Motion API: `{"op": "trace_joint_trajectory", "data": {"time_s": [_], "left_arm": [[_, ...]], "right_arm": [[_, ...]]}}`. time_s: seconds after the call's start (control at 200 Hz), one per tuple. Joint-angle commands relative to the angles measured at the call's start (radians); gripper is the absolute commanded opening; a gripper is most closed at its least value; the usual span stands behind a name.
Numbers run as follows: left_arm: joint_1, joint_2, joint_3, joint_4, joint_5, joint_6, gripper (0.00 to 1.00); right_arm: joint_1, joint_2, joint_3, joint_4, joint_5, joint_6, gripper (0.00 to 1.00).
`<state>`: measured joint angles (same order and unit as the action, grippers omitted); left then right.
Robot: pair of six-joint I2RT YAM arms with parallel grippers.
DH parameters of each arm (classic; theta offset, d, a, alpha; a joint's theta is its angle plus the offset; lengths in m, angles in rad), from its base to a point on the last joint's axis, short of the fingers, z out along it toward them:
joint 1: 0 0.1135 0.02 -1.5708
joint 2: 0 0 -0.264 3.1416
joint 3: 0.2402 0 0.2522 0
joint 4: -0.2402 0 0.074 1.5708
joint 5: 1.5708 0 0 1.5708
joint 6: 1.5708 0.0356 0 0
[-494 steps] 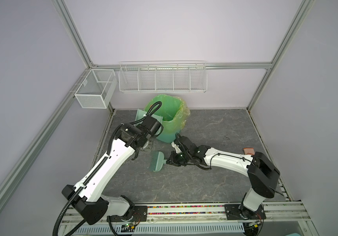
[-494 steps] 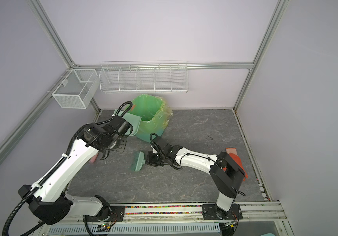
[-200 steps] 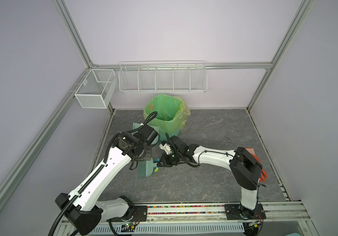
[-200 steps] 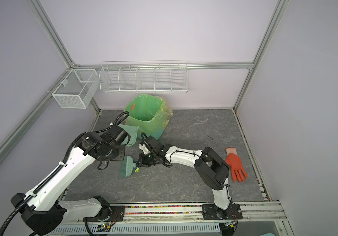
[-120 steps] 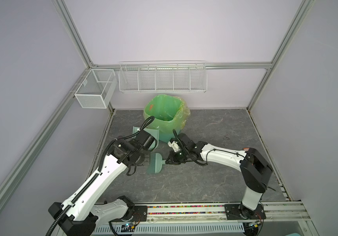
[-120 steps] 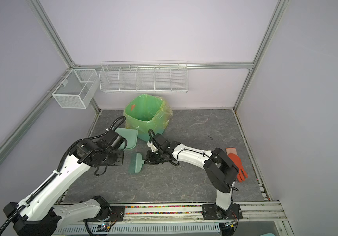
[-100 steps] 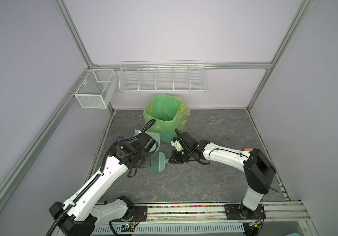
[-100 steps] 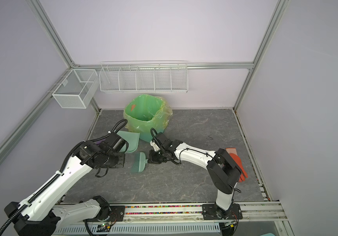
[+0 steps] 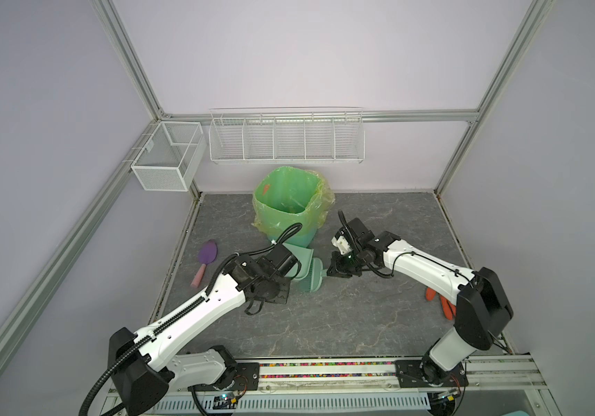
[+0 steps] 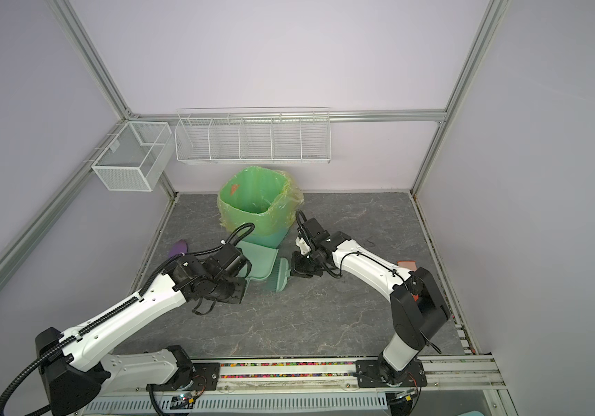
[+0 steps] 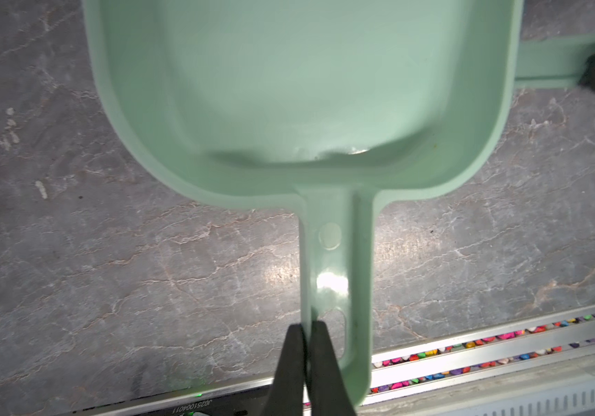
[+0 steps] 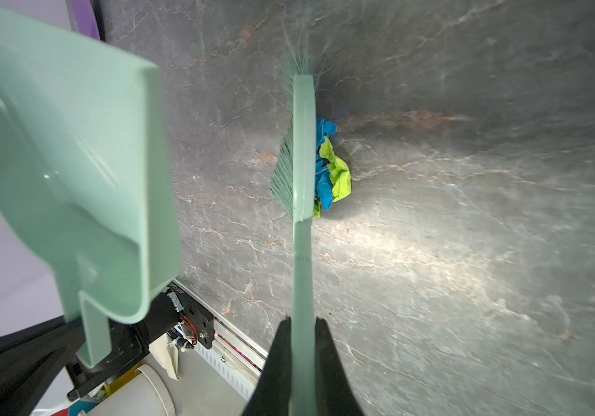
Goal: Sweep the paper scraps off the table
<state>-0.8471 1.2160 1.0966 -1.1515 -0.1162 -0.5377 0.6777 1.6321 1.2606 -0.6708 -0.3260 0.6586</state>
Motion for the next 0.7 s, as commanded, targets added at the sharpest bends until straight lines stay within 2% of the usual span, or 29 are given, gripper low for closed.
{"op": "trace_joint_trajectory", "data": {"time_s": [0.0, 0.165, 0.405, 0.695], "left_arm": [[-0.012, 0.014, -0.010, 0.049, 0.019, -0.003, 0.00], [-0.017, 0.023, -0.014, 0.042, 0.020, 0.005, 0.00], [-0.017, 0.042, -0.004, 0.029, 0.042, 0.044, 0.00], [-0.041, 0.039, -0.018, 0.050, 0.060, 0.001, 0.00]], "right_arm": [[-0.009, -0.062, 0.024, -0.104, -0.004, -0.031, 0.07], [-0.038, -0.140, 0.051, -0.123, -0.018, -0.031, 0.07], [-0.099, -0.187, 0.117, -0.223, 0.008, -0.109, 0.07], [-0.130, -0.217, 0.183, -0.336, 0.057, -0.200, 0.07]]}}
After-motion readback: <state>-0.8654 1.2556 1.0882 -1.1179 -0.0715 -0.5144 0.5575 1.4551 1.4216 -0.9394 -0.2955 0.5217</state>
